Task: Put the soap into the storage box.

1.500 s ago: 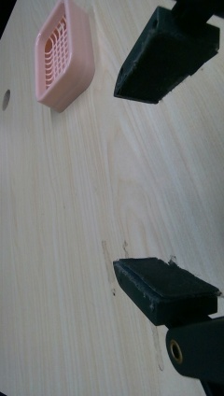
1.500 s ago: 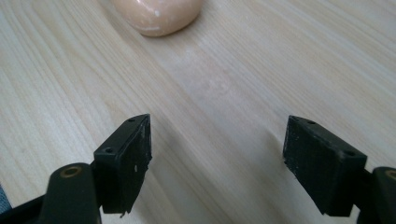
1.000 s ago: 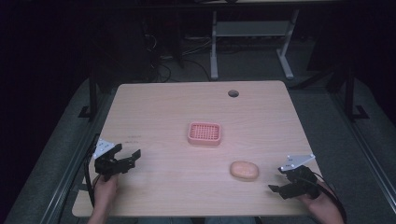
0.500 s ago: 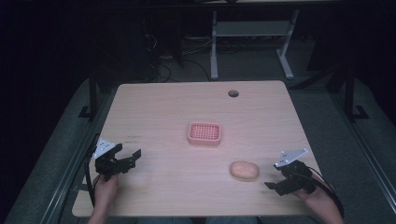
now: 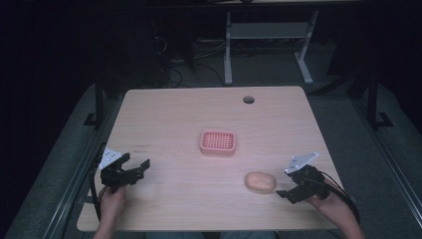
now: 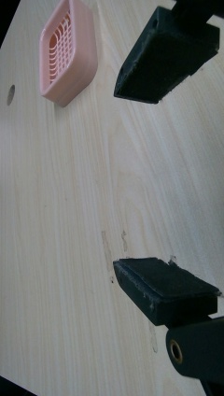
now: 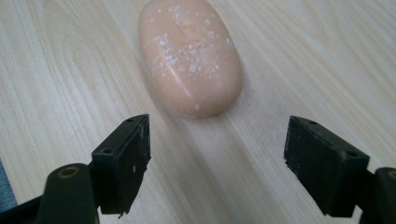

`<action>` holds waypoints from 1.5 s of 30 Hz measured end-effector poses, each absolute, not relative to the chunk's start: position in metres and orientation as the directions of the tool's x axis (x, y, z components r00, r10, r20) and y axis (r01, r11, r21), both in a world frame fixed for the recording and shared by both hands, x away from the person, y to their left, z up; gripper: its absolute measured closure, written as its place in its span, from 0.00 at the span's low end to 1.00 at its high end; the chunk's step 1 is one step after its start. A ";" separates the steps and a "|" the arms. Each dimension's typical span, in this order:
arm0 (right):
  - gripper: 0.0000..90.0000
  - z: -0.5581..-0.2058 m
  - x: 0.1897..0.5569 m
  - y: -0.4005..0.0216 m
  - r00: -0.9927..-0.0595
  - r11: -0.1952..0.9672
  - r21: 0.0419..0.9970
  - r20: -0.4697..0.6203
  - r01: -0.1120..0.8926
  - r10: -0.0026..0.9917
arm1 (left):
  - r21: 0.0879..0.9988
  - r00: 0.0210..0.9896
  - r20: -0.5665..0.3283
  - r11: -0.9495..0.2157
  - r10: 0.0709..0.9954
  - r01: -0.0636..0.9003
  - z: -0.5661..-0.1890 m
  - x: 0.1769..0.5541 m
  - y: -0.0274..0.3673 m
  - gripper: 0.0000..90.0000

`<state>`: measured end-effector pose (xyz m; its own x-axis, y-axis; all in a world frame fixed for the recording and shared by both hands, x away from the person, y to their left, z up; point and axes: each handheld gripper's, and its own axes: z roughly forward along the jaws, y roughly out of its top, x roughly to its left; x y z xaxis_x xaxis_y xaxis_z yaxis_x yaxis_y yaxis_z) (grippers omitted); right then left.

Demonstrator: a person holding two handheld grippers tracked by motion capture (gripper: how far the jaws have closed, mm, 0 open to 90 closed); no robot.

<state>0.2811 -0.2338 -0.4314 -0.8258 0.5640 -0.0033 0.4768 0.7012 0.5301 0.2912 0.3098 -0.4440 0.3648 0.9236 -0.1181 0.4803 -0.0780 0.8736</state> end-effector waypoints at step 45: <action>0.26 -0.433 0.312 -0.162 -0.925 0.872 0.369 -0.076 0.320 0.372 | 0.873 0.368 -0.125 -0.074 0.921 0.483 -0.444 0.292 0.310 0.16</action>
